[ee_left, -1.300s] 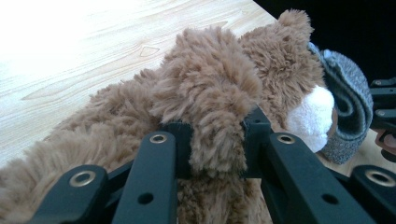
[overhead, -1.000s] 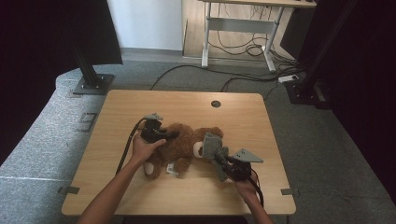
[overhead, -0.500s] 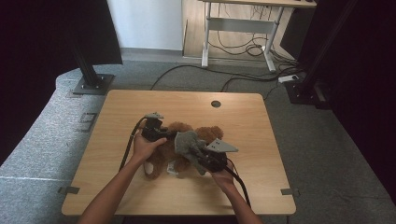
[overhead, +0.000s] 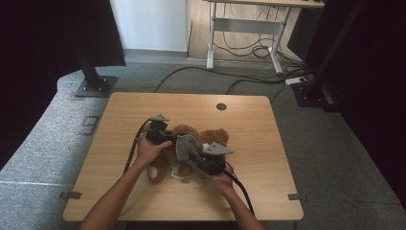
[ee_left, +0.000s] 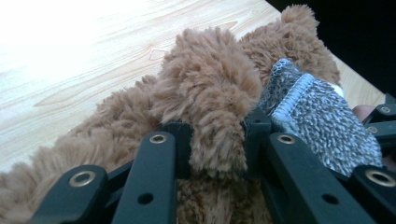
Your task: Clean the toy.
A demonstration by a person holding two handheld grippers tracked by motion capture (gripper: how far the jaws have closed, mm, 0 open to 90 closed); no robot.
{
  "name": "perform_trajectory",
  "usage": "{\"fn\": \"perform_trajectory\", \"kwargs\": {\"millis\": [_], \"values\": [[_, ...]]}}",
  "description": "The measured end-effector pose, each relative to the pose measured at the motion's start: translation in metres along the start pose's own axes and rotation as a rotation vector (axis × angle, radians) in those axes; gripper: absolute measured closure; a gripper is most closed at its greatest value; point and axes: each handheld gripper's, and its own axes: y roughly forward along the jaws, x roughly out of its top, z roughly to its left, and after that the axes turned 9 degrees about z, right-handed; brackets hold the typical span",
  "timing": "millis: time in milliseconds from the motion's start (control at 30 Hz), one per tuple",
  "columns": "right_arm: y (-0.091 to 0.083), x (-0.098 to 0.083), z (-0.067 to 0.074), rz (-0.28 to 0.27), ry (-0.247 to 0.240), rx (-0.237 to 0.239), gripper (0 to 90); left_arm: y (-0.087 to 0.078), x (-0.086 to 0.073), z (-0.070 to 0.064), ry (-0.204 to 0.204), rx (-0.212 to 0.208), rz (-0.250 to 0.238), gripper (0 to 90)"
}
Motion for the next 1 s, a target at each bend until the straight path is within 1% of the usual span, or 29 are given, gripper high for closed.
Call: {"fn": "perform_trajectory", "kwargs": {"millis": [200, 300, 367, 467, 567, 667, 700, 733, 767, 800, 833, 867, 900, 1000], "values": [[-0.005, -0.004, -0.001, -0.010, 0.003, -0.008, 77.8, 0.000, 0.001, 0.002, -0.006, -0.009, -0.002, 71.4], [-0.009, -0.006, -0.003, -0.001, -0.007, -0.031, 77.9, 0.000, 0.002, 0.003, -0.006, -0.007, 0.000, 71.4], [-0.012, -0.006, -0.004, -0.001, 0.000, -0.044, 77.9, 0.001, 0.003, 0.004, -0.010, -0.008, 0.002, 71.4], [-0.012, -0.003, -0.005, -0.013, 0.013, -0.040, 77.9, 0.002, 0.006, 0.005, -0.011, 0.003, 0.009, 71.5], [-0.009, 0.005, -0.001, -0.032, 0.012, -0.016, 77.9, 0.002, 0.007, 0.007, -0.016, 0.001, 0.009, 71.5], [-0.001, 0.015, 0.009, -0.046, -0.020, 0.019, 77.9, 0.002, 0.007, 0.010, -0.031, -0.014, 0.010, 71.5], [-0.001, 0.015, 0.009, -0.046, -0.020, 0.019, 77.9, 0.002, 0.007, 0.010, -0.031, -0.014, 0.010, 71.5], [0.002, 0.017, 0.013, -0.044, -0.029, 0.030, 77.9, 0.002, 0.007, 0.011, -0.031, -0.015, 0.010, 71.5], [0.009, 0.021, 0.019, -0.028, -0.048, 0.045, 77.9, 0.003, 0.007, 0.011, -0.033, -0.012, 0.009, 71.5], [0.009, 0.021, 0.019, -0.028, -0.048, 0.045, 77.9, 0.003, 0.007, 0.011, -0.033, -0.012, 0.009, 71.5], [0.014, 0.022, 0.022, -0.019, -0.050, 0.052, 77.9, 0.003, 0.007, 0.011, -0.034, -0.011, 0.009, 71.5], [0.022, 0.022, 0.025, -0.003, -0.051, 0.060, 77.9, 0.003, 0.007, 0.011, -0.035, -0.009, 0.010, 71.5], [0.025, 0.022, 0.025, 0.003, -0.045, 0.065, 77.9, 0.002, 0.007, 0.011, -0.036, -0.007, 0.010, 71.5], [0.027, 0.020, 0.025, 0.013, -0.045, 0.070, 78.0, 0.002, 0.007, 0.012, -0.038, -0.010, 0.010, 71.5]]}}
